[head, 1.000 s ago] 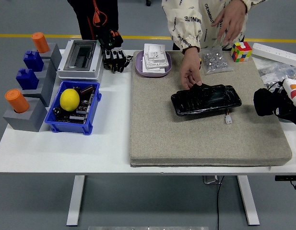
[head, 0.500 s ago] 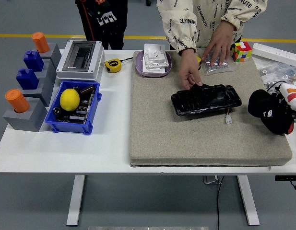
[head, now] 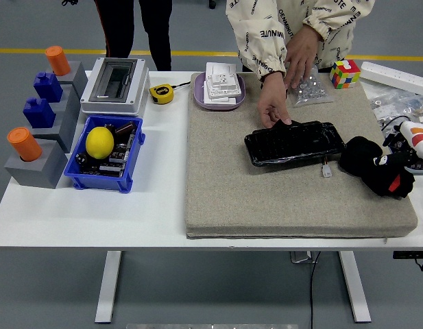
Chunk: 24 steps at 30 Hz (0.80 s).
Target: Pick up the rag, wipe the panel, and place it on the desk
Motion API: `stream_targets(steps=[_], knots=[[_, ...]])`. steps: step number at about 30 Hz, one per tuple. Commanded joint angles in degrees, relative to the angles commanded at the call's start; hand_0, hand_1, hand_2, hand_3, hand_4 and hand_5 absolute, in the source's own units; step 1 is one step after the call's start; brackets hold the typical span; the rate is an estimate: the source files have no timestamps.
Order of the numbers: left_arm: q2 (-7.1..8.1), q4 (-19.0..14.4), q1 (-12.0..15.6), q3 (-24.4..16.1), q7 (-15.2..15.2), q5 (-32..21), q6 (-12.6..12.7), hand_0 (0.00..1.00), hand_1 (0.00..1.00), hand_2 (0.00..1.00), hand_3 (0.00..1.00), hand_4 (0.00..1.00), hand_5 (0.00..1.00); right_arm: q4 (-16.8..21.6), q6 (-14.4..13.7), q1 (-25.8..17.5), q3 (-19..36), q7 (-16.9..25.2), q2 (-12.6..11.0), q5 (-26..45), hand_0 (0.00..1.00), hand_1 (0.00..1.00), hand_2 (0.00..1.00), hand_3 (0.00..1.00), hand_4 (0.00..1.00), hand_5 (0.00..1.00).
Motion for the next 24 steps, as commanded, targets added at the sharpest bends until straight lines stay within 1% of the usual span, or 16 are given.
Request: stream_targets(steps=[4,5,10,11,16,17,22,23,24], knots=[[-0.07,0.0,0.0,0.0,0.0,0.0,0.0,0.639,0.689,0.724,0.565,0.592,0.468,0.0,0.5,0.0,0.3,0.1,-0.1,0.1,0.579,0.571,0.678,0.626,0.998,0.527],[-0.08,0.0,0.0,-0.1,0.0,0.0,0.0,0.639,0.689,0.723,0.565,0.592,0.468,0.0,0.5,0.0,0.4,0.1,-0.1,0.1,0.616,0.603,0.713,0.695,0.998,0.546],[-0.10,0.0,0.1,-0.3,0.1,0.2,0.0,0.639,0.689,0.723,0.565,0.592,0.468,0.2,0.7,-0.1,0.8,0.2,-0.3,0.1,0.616,0.603,0.713,0.695,0.998,0.546],[-0.10,0.0,0.1,-0.3,0.0,0.2,0.0,0.639,0.689,0.724,0.566,0.593,0.469,0.3,0.8,-0.1,0.9,0.2,-0.3,0.1,0.675,0.658,0.756,0.733,0.998,0.559],[-0.10,0.0,0.0,-0.3,0.0,0.2,0.0,0.639,0.689,0.724,0.566,0.593,0.469,0.5,1.6,-0.1,1.5,0.0,-0.5,0.2,0.675,0.658,0.756,0.733,0.998,0.559],[-0.11,0.0,0.0,-0.3,0.0,0.1,0.0,0.639,0.689,0.724,0.565,0.592,0.468,0.5,1.7,-0.1,1.6,0.0,-0.5,0.2,0.741,0.703,0.817,0.774,0.998,0.594],[-0.20,0.0,0.0,-0.3,0.0,0.1,0.0,0.639,0.689,0.724,0.565,0.592,0.468,0.7,2.4,-0.1,1.8,-0.2,-0.5,0.5,0.741,0.703,0.817,0.774,0.998,0.594],[-0.21,0.0,0.0,-0.3,0.0,0.1,0.0,0.640,0.689,0.724,0.566,0.592,0.469,0.8,2.5,-0.1,1.9,-0.3,-0.5,0.6,0.796,0.764,0.867,0.841,0.998,0.655],[-0.21,0.0,0.0,-0.3,0.0,0.1,0.0,0.640,0.689,0.724,0.566,0.592,0.469,0.9,2.5,-0.1,1.9,-0.3,-0.5,0.7,0.796,0.764,0.867,0.841,0.998,0.655]])
